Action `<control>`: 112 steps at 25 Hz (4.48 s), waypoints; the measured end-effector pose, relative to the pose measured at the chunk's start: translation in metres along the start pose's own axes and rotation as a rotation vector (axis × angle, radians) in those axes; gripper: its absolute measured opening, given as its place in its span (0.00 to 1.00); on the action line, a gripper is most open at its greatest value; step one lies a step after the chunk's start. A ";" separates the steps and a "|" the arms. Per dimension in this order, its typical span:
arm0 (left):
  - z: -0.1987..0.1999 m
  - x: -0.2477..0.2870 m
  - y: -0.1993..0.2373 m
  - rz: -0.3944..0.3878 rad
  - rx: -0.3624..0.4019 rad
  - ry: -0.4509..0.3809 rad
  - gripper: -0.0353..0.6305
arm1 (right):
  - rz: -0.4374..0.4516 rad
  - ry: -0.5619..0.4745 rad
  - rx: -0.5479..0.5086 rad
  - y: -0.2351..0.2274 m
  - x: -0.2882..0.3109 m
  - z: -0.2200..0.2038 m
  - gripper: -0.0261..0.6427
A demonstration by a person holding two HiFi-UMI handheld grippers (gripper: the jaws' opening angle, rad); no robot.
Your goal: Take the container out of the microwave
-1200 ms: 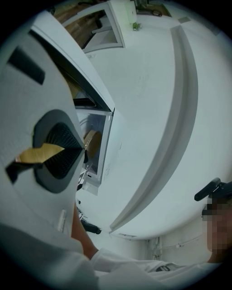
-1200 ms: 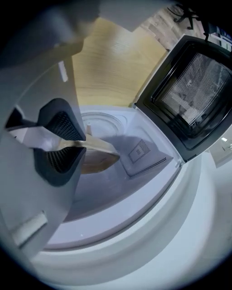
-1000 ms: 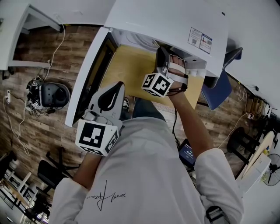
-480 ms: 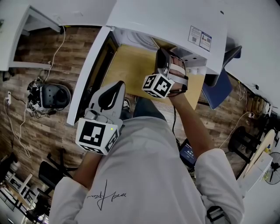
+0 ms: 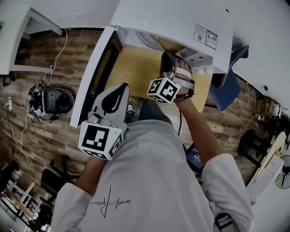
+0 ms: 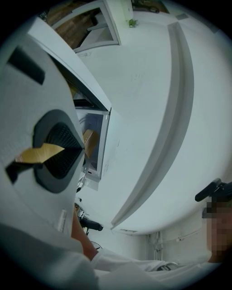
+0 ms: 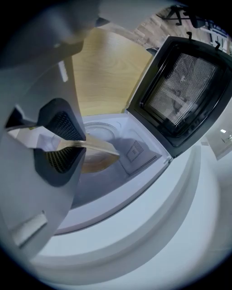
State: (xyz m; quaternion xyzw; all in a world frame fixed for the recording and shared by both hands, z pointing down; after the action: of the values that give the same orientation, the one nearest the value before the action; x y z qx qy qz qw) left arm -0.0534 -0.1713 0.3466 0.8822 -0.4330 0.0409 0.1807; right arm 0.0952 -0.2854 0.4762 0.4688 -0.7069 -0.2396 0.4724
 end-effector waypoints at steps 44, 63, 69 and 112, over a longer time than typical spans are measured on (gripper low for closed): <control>-0.006 -0.052 -0.020 -0.066 0.043 -0.034 0.04 | 0.016 0.021 0.210 0.017 -0.090 0.003 0.13; -0.013 -0.069 -0.022 -0.084 0.036 -0.041 0.04 | 0.015 0.013 0.346 0.019 -0.130 0.010 0.13; -0.015 -0.072 -0.021 -0.084 0.030 -0.043 0.04 | 0.021 0.004 0.407 0.020 -0.143 0.013 0.13; -0.025 -0.070 -0.016 -0.086 0.002 -0.013 0.04 | 0.011 -0.061 0.878 0.011 -0.221 0.020 0.13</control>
State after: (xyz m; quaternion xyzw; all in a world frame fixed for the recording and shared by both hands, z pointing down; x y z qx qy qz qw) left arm -0.0825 -0.1011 0.3498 0.9005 -0.3955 0.0280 0.1786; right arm 0.0979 -0.0860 0.3779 0.6141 -0.7578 0.0721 0.2084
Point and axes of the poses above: the fingertips, and each gripper's own axes: x forward along the fingers, y to its left, z out of its top, the point moved 2 cm from there along -x, backward along the fingers, and after that the axes turned 9 degrees about -y, right-handed, at the moved point
